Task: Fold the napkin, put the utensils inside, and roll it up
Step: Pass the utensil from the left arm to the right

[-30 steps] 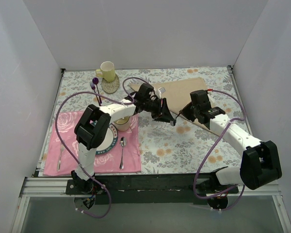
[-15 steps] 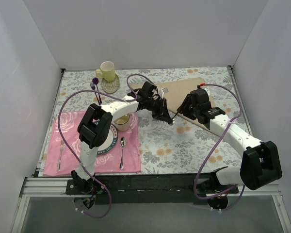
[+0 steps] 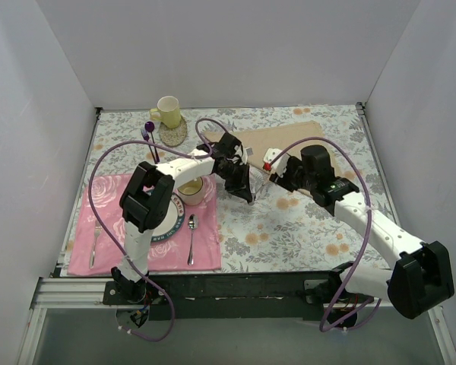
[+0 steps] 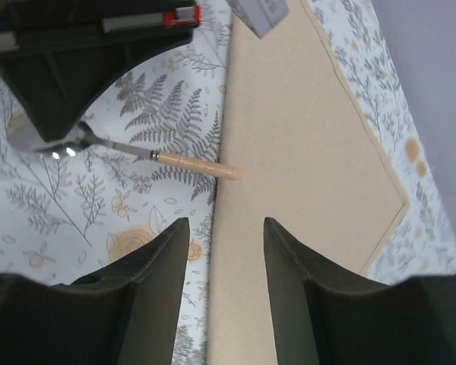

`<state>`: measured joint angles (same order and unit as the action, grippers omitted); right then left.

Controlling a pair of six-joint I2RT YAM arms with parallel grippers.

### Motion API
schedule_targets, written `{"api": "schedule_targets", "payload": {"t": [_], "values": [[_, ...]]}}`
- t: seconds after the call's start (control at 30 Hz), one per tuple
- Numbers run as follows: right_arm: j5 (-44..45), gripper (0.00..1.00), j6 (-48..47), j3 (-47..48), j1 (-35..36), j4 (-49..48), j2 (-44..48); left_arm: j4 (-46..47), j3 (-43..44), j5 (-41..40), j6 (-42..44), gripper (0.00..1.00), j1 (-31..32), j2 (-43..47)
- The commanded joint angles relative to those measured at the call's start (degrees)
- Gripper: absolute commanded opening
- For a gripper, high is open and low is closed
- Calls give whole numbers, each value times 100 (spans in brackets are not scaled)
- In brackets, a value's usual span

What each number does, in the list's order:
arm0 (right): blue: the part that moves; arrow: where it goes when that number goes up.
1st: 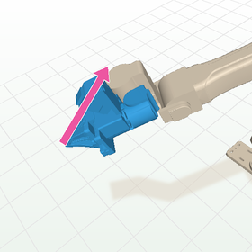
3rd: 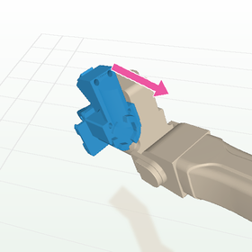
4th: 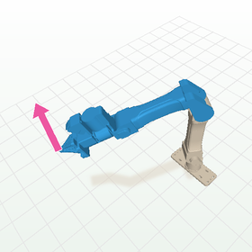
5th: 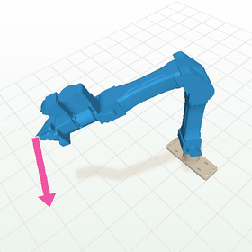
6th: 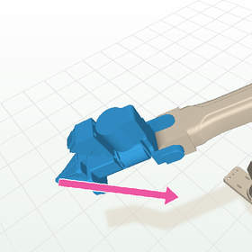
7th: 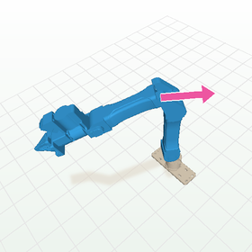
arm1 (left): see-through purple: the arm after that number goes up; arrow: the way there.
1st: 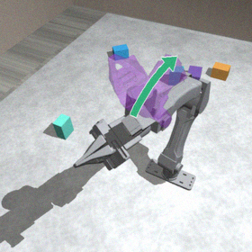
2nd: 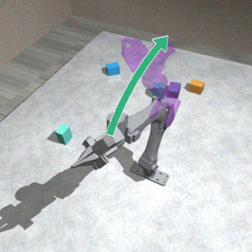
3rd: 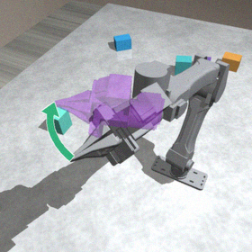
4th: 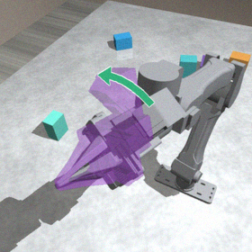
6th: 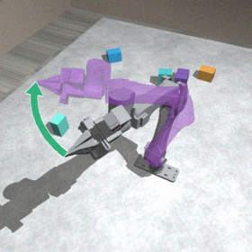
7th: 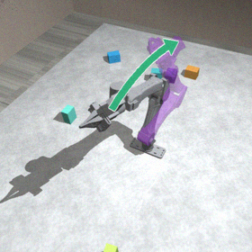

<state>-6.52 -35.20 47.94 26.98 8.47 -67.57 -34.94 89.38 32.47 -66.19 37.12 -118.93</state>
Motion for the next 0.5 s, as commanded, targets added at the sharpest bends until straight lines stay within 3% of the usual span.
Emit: {"api": "schedule_targets", "payload": {"t": [0.0,0.2,0.47], "values": [[-1104,48,-3271,338,79,741,-212,-84,-245,110,98,0,5,722],[-1729,45,-4450,155,351,1104,-362,-4,-536,462,107,0,5,907],[-1414,44,-4750,-83,755,867,-625,-109,-510,541,195,0,5,977]]}}
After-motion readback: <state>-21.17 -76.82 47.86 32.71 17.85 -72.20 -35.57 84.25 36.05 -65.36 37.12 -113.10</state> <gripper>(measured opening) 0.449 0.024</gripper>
